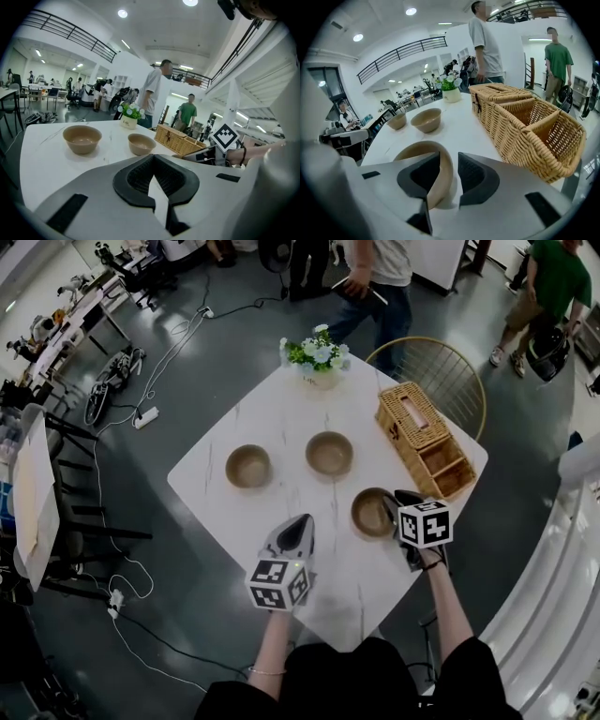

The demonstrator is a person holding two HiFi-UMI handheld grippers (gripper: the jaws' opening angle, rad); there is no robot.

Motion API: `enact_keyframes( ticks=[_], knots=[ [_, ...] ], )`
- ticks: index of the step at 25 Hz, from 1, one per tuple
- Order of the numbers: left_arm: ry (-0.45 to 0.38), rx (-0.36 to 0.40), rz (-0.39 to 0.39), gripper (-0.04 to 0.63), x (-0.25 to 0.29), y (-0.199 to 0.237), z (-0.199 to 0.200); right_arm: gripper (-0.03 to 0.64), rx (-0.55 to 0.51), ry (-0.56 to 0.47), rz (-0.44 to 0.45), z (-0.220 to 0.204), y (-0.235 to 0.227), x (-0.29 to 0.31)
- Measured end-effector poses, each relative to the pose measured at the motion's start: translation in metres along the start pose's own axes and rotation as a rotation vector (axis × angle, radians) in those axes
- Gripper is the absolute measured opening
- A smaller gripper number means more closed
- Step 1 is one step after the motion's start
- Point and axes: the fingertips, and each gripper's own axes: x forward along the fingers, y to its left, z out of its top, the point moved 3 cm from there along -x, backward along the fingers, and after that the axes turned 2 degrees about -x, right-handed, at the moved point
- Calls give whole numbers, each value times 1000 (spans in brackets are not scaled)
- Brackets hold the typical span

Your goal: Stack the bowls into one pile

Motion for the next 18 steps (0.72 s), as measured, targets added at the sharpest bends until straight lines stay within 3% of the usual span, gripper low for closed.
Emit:
enact_keyframes(
  ticks=[5, 18],
  knots=[
    [5, -8, 2, 14, 0, 1, -3, 46, -6, 40, -8, -7, 0, 5],
    [-23, -20, 20, 14, -3, 2, 6, 26, 38, -24, 18, 15, 6, -8]
  ],
)
